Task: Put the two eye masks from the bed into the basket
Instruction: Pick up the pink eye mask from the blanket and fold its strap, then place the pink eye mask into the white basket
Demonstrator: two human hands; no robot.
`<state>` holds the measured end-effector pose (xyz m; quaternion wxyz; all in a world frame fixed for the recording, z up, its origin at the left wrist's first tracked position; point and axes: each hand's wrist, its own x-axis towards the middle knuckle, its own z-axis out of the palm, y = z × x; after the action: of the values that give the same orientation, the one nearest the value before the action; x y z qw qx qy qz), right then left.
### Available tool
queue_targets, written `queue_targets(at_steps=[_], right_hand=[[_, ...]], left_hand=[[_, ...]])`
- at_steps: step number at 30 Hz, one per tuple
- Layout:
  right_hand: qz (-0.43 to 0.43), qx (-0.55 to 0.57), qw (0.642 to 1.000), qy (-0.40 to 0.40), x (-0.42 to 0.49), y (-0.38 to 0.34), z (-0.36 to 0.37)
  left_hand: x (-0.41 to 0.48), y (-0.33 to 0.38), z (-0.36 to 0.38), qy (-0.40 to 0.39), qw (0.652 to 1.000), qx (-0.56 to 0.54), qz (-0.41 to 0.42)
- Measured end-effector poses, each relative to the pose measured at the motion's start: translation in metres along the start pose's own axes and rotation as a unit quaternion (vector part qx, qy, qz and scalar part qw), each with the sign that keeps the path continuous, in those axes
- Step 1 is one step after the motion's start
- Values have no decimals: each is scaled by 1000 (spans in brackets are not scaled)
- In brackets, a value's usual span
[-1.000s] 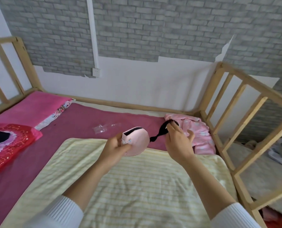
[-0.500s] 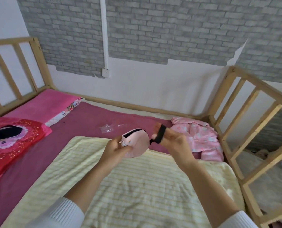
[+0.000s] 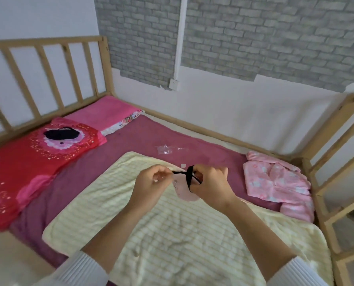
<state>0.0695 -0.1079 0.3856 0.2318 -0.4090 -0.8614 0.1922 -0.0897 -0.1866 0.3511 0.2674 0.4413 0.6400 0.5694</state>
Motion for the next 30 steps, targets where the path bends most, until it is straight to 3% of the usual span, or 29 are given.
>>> queue_targets(at_steps=[3, 7, 15, 25, 30], right_hand=[[-59, -21, 997, -40, -6, -27, 27], [-113, -10, 990, -88, -11, -68, 67], [-232, 17, 955, -184, -8, -184, 143], [-346, 69, 894, -277, -29, -409, 296], [-309, 98, 897, -300, -37, -512, 368]], left_hand=[[-28, -1, -16, -11, 998, 51, -39], [-55, -16, -59, 66, 990, 29, -123], [-100, -47, -190, 138, 975, -21, -175], [-183, -93, -431, 255, 936, -10, -244], [-232, -109, -556, 396, 884, -28, -248]])
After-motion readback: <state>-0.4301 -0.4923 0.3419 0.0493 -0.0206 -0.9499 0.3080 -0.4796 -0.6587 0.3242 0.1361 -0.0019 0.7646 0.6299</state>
